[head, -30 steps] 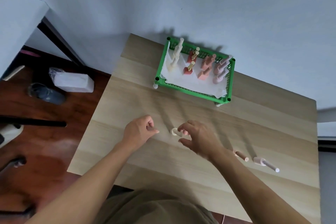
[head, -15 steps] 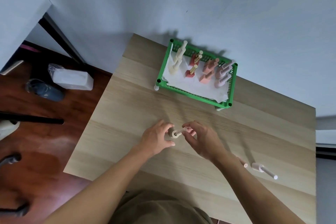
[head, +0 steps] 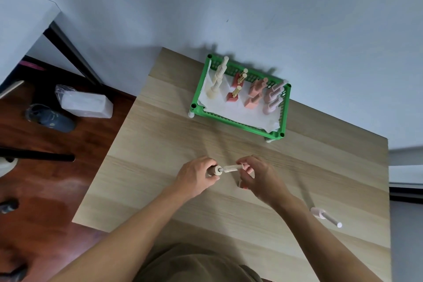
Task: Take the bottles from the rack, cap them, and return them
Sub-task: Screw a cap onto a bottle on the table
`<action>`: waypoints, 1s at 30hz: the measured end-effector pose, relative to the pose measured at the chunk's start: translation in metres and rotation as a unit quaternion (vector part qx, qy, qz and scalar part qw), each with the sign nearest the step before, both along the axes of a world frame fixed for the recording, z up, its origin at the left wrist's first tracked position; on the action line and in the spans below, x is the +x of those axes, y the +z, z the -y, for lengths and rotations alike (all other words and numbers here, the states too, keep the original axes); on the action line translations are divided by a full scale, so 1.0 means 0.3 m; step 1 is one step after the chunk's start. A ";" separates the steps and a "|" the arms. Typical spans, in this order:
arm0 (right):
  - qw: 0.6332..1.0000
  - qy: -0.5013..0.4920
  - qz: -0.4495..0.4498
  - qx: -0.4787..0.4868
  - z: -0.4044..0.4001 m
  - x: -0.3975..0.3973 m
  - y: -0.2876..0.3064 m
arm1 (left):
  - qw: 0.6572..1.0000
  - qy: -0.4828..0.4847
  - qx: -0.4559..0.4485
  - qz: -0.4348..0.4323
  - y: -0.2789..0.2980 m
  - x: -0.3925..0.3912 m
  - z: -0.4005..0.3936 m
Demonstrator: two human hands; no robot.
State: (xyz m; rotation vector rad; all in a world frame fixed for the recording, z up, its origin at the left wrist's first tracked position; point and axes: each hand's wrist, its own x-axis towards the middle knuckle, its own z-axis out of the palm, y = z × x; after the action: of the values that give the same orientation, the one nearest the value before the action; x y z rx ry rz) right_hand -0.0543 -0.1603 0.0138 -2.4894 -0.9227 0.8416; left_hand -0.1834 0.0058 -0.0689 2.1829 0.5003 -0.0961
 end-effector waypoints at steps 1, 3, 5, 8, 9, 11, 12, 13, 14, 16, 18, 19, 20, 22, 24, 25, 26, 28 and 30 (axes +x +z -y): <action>1.000 0.001 -0.005 0.002 0.003 0.005 0.005 | 1.000 -0.001 -0.004 0.003 0.004 0.002 0.000; 1.000 0.010 0.000 0.006 0.007 0.014 0.015 | 1.000 -0.001 -0.010 0.011 0.012 0.005 -0.003; 1.000 0.022 0.012 0.012 0.010 0.021 0.022 | 1.000 -0.001 -0.009 0.021 0.019 0.006 -0.005; 0.999 0.040 0.025 0.020 0.008 0.030 0.041 | 0.999 -0.001 -0.001 0.034 0.035 0.009 -0.001; 0.998 0.047 0.030 0.027 0.005 0.032 0.046 | 0.999 0.001 0.000 0.037 0.041 0.011 0.000; 0.997 0.054 0.038 0.043 0.003 0.033 0.058 | 0.999 0.007 0.000 0.043 0.050 0.015 0.003; 0.996 0.056 0.041 0.047 0.002 0.032 0.063 | 0.999 0.007 0.000 0.045 0.053 0.016 0.004; 0.996 0.058 0.045 0.049 0.002 0.033 0.065 | 0.999 0.005 0.001 0.048 0.056 0.017 0.005; 0.996 0.059 0.048 0.047 0.002 0.032 0.066 | 0.999 0.004 0.002 0.051 0.059 0.017 0.006; 0.996 0.055 0.050 0.039 0.006 0.032 0.066 | 0.998 0.007 0.001 0.059 0.060 0.016 0.008; 0.997 0.050 0.050 0.029 0.011 0.034 0.069 | 0.998 0.015 -0.001 0.067 0.059 0.015 0.013; 0.997 0.048 0.049 0.025 0.013 0.036 0.070 | 0.997 0.017 -0.002 0.072 0.060 0.014 0.015; 0.998 0.046 0.048 0.020 0.016 0.036 0.071 | 0.997 0.019 -0.003 0.076 0.062 0.013 0.017; 0.998 0.045 0.050 0.006 0.020 0.035 0.072 | 0.996 0.021 -0.009 0.081 0.067 0.013 0.018; 0.998 0.039 0.058 -0.008 0.022 0.035 0.072 | 0.996 0.021 -0.013 0.085 0.072 0.016 0.021; 0.997 0.035 0.062 -0.012 0.019 0.034 0.074 | 0.996 0.020 -0.014 0.088 0.076 0.018 0.024; 0.997 0.032 0.067 -0.014 0.013 0.033 0.076 | 0.995 0.021 -0.015 0.091 0.079 0.019 0.028; 0.997 0.028 0.073 -0.017 -0.003 0.033 0.083 | 0.995 0.026 -0.023 0.097 0.081 0.020 0.034; 0.996 0.028 0.079 -0.030 -0.015 0.039 0.091 | 0.994 0.035 -0.031 0.100 0.080 0.017 0.038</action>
State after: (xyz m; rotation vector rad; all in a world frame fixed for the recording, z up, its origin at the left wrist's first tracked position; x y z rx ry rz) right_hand -0.0426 -0.1558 0.0411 -2.6239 -1.0366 0.7074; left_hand -0.1784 -0.0057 -0.0447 2.0856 0.4526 0.1411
